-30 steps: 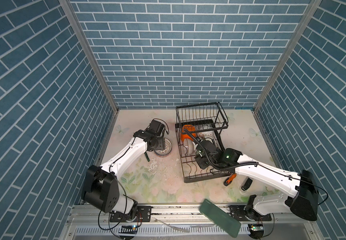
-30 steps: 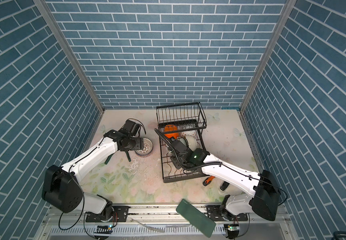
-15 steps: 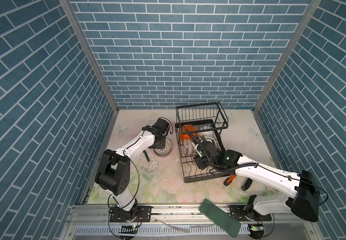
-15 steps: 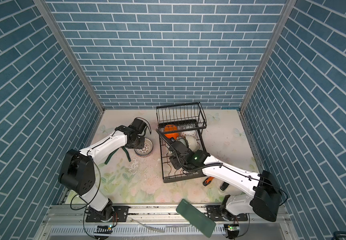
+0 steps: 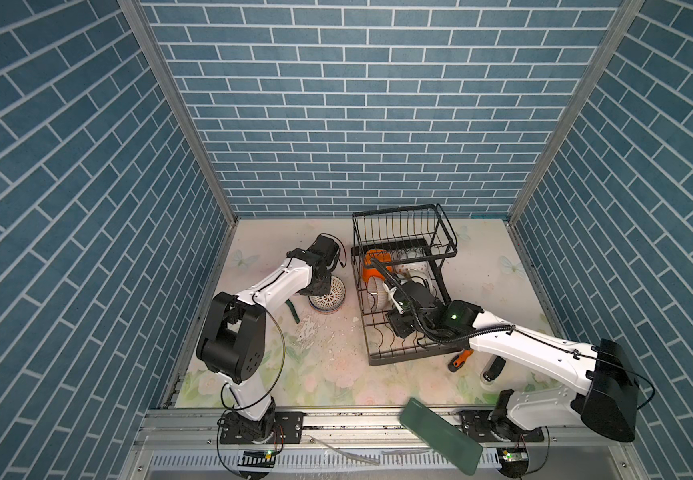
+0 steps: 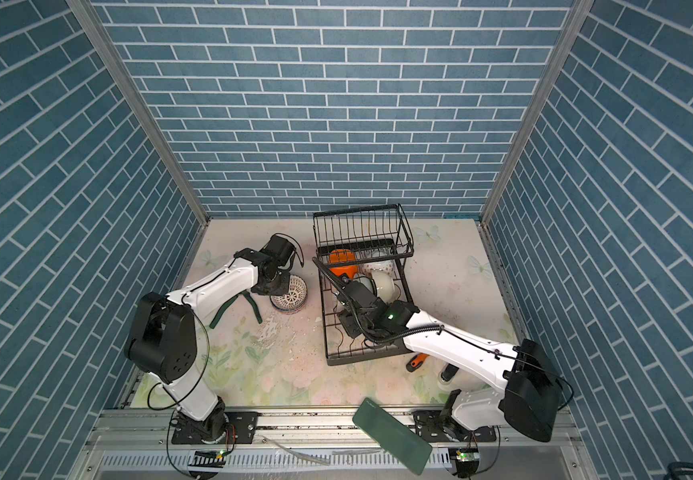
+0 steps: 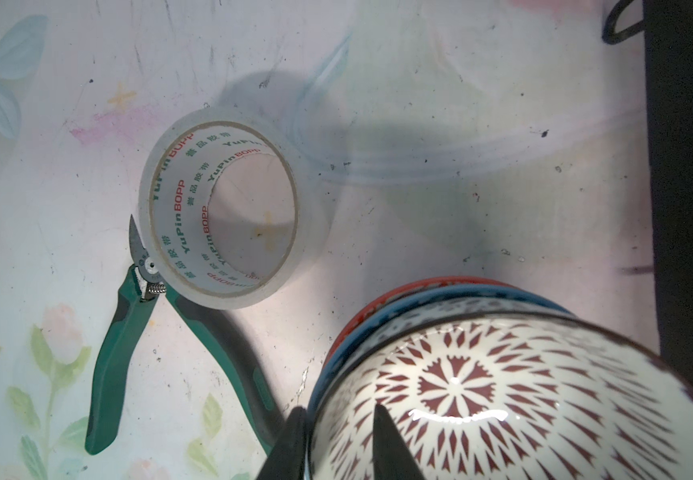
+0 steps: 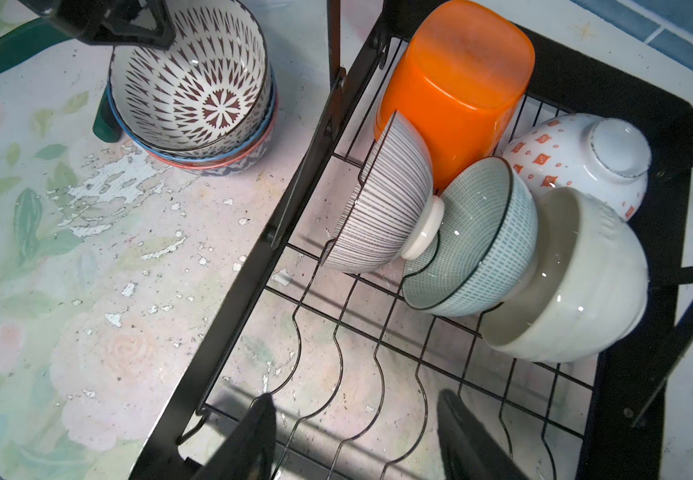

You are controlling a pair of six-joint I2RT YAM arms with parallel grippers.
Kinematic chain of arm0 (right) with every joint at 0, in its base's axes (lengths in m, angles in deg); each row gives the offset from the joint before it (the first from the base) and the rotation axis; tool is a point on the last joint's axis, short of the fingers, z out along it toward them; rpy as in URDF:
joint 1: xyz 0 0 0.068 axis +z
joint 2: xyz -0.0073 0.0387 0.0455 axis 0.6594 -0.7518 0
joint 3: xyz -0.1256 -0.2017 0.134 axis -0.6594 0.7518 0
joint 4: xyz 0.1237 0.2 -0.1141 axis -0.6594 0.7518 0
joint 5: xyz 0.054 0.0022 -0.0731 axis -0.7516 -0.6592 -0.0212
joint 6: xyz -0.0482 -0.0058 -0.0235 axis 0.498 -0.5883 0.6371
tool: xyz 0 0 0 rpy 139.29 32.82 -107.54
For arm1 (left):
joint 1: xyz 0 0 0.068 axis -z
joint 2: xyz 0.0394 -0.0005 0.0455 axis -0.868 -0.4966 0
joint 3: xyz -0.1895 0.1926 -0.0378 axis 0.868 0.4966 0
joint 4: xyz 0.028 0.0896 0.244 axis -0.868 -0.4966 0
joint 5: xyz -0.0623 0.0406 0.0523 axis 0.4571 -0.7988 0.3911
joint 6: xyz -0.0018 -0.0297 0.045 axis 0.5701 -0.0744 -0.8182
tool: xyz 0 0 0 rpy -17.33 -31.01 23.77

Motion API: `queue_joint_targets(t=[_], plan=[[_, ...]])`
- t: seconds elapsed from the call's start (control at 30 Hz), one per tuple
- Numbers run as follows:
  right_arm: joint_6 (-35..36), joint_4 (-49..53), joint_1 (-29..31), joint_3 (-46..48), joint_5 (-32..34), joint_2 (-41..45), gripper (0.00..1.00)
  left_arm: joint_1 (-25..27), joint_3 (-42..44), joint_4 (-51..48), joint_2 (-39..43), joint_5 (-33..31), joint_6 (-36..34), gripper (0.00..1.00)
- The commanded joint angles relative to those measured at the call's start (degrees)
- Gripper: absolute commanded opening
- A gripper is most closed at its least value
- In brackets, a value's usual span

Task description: Load the bowls into the dish rack

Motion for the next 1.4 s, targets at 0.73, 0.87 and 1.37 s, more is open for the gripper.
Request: queue_joint_targets(t=[0.73, 0.87, 1.37], plan=[[-2.7, -1.3, -0.2, 1.3, -0.6, -1.6, 0.62, -1.5, 0.2, 7.1, -2.3, -0.3, -4.5, 0.31], [-2.7, -1.3, -0.2, 1.3, -0.5, -1.6, 0.63, -1.5, 0.7, 6.9, -1.8, -1.0, -4.5, 0.26], [-2.9, -1.2, -0.2, 1.2, -0.3, -1.9, 0.63, -1.4, 4.0, 7.7, 3.8, 0.4, -5.7, 0.14]])
